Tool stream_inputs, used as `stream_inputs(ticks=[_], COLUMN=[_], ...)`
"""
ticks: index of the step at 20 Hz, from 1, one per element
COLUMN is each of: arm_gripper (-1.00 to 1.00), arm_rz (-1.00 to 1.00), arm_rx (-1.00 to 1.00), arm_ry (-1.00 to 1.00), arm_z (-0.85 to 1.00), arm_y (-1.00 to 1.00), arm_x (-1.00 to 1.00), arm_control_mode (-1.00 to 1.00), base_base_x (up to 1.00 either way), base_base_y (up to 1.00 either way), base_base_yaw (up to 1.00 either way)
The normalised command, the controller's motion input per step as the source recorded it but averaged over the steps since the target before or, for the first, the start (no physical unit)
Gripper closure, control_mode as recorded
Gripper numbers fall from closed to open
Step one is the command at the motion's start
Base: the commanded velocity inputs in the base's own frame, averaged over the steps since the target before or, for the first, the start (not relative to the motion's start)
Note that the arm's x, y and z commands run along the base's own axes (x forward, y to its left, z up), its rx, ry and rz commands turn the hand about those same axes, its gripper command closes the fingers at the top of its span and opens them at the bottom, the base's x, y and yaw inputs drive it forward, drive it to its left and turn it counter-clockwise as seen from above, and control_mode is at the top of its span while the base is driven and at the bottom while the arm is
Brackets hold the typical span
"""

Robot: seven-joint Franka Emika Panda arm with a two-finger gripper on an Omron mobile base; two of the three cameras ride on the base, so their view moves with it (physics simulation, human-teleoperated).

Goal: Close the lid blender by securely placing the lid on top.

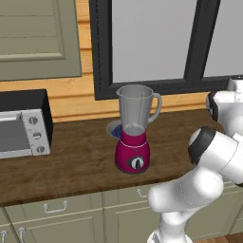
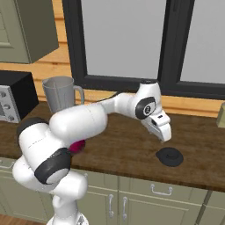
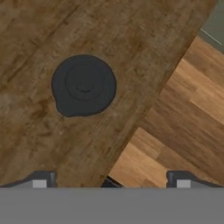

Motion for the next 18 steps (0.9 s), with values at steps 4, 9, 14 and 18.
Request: stream_inputs(ticks=[4,9,14,18], arm_gripper=[-1.0,-1.0,-1.0,-1.0], arm_rz=[-0.15,0.0,0.0,0.0], arm_rx=[0.04,0.0,0.07,0.08], arm_ry=[0.14,0.0,0.01,0.03], arm_z=[0.0,0.0,-0.13,-0.44], arm_y=[-0.78,0.0,-0.29,-0.35], arm_x=[0.13,0.0,0.0,0.0], arm_control_mode=[-1.0,-1.0,-1.0,-1.0], base_base_x=[0.0,0.0,0.0,0.0], base_base_y=[0.0,0.0,0.0,0.0], base_base_yaw=[0.0,0.0,0.0,0.0])
